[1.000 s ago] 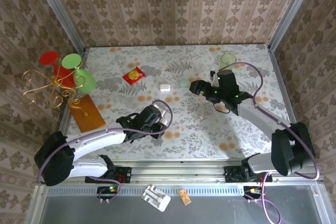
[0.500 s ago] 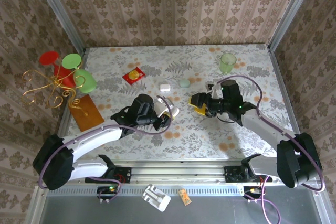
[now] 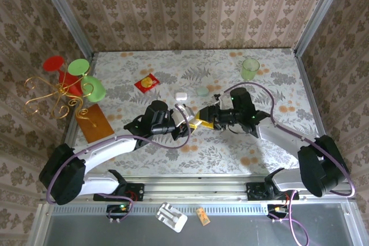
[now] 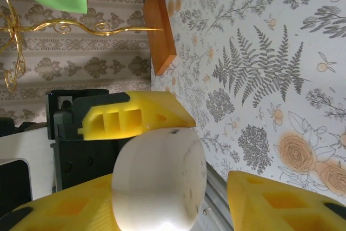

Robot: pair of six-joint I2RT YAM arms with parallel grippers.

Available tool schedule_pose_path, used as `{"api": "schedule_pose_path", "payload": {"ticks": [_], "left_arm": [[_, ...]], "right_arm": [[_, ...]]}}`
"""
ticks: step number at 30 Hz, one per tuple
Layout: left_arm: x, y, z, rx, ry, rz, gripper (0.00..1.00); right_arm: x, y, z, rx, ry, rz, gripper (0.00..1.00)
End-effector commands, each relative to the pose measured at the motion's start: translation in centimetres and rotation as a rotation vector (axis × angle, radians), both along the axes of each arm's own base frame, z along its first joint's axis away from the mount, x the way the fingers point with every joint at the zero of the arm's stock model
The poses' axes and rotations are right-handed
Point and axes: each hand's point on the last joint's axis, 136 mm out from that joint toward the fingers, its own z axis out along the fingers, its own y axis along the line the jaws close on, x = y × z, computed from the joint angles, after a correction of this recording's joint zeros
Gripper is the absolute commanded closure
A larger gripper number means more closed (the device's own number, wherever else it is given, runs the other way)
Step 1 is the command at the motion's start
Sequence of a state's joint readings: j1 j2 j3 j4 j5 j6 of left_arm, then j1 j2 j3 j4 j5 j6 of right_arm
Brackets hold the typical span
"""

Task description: Insert the wireless bluetooth earbuds into the charging case

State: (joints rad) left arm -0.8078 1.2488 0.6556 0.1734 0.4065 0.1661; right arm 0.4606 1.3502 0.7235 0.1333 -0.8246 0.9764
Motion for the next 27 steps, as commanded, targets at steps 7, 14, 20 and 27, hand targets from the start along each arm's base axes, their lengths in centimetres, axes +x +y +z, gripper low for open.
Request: {"api": "schedule_pose_path", "payload": {"ticks": [7,14,20,27], "left_arm": [[0.0,-0.8,1.6,-0.075,-0.049,-0.047,0.63],[1.1,-2.2,3.9,-0.198,-0.113,-0.043,0.24],[2.9,-2.7,8.3,-0.407,-0.245,0.010,0.11],[4.2,-2.2,12.5,-0.611,-0.330,0.016,0.15]], "right_arm": [[0.3,0.6,1.7,0.034,-0.033,0.025,0.78],[1.4,-0.5,5.1,0.118,-0.106,-0.019,0.86],[2.6,-1.5,9.4,0.248,-0.163,-0.057,0.90],[3.4,-2.9,13.6,0.400,-0.194,-0.092,0.92]]}}
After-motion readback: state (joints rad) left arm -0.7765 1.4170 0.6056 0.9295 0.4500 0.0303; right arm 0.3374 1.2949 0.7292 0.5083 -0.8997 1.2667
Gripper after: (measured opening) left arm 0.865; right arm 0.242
